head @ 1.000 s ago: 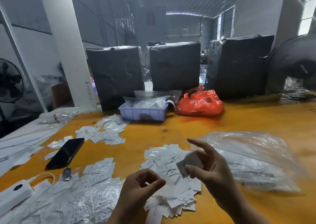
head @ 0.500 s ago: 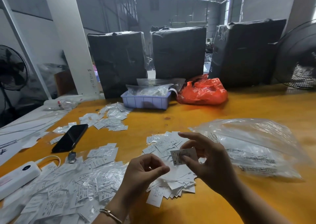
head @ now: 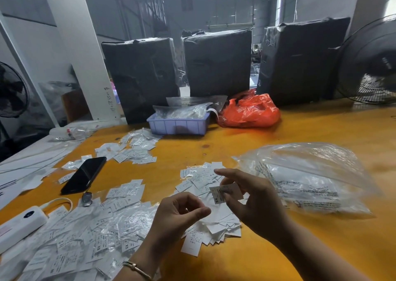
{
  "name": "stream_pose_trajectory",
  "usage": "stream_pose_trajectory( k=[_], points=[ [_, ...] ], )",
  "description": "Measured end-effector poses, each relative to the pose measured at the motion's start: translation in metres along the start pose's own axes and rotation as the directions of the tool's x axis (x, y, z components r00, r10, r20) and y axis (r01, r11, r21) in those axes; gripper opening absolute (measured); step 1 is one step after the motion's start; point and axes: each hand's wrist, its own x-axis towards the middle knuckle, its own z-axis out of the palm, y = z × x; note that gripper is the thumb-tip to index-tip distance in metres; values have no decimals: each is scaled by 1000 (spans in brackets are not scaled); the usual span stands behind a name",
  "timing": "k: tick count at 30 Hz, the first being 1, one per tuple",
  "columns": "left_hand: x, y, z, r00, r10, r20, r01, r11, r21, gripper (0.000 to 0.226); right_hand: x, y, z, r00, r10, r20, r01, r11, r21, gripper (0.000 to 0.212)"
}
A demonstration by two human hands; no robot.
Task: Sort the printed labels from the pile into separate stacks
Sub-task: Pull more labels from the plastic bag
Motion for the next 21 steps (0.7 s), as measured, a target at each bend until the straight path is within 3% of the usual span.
stream_pose_trajectory(
  k=[21],
  points=[
    [-1, -1, 2, 997, -28, 73, 23, 997, 74, 15, 1, 8, 2, 945, 65, 320, -110, 986, 126, 20]
  ],
)
